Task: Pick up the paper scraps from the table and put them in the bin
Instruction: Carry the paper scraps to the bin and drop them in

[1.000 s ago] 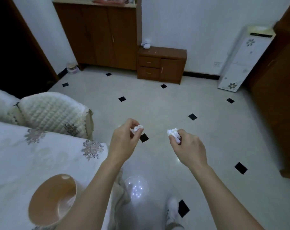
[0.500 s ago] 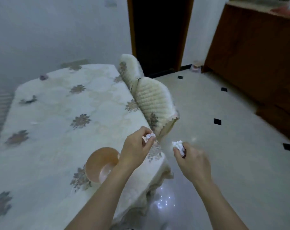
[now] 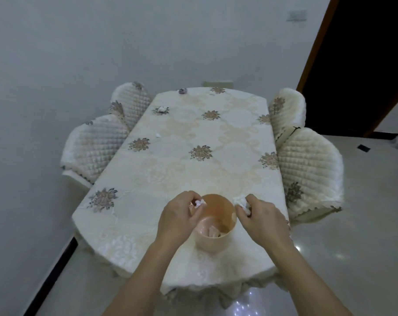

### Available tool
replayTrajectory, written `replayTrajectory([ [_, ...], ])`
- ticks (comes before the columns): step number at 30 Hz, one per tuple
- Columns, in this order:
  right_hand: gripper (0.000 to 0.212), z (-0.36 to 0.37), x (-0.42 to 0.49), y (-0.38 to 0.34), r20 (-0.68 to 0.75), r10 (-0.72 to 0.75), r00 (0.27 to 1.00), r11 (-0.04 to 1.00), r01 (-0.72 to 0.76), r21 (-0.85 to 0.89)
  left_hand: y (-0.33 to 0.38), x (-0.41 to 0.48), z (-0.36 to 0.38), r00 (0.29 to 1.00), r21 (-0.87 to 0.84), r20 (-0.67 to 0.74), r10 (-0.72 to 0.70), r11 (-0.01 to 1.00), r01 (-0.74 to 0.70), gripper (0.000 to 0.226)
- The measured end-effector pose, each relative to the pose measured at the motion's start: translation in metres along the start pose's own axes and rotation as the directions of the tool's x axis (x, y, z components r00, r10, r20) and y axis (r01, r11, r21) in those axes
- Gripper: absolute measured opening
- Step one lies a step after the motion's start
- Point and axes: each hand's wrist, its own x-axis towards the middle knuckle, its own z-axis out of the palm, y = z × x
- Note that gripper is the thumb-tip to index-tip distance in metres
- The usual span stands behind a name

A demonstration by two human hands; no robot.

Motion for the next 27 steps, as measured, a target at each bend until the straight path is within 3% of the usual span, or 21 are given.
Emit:
replayTrajectory([
  [8,0.026,0.013,0.025,-0.020,0.074,-0.229,0.971,0.949,0.239,-0.205,-0.018,0.007,-0.007,0.991,0.318,0.083,0.103,0.940,-0.124,0.012],
  [13,0.025,0.019,0.029,-0.024,0.138,-0.261,0.955,0.926,0.288,-0.245,-0.011,0.021,0.001,0.979,0.438,0.175,0.108,0.881,-0.176,0.016],
  [17,0.027,0.021,0.033,-0.028,0.133,-0.249,0.959,0.931,0.275,-0.239,-0.008,0.030,0.009,0.984,0.438,0.154,0.095,0.886,-0.154,0.014],
  [19,0.029,0.022,0.036,-0.029,0.143,-0.229,0.963,0.936,0.258,-0.238,-0.011,0.033,0.013,0.983,0.472,0.171,0.067,0.870,-0.142,0.021],
  [23,0.045,0.029,0.033,-0.022,0.205,-0.199,0.958,0.928,0.252,-0.274,-0.022,0.034,0.018,0.943,0.553,0.329,-0.049,0.819,-0.150,0.059],
  [27,0.050,0.029,0.029,-0.017,0.147,-0.211,0.966,0.941,0.241,-0.238,-0.023,0.029,0.016,0.958,0.566,0.288,0.007,0.805,-0.177,0.063],
])
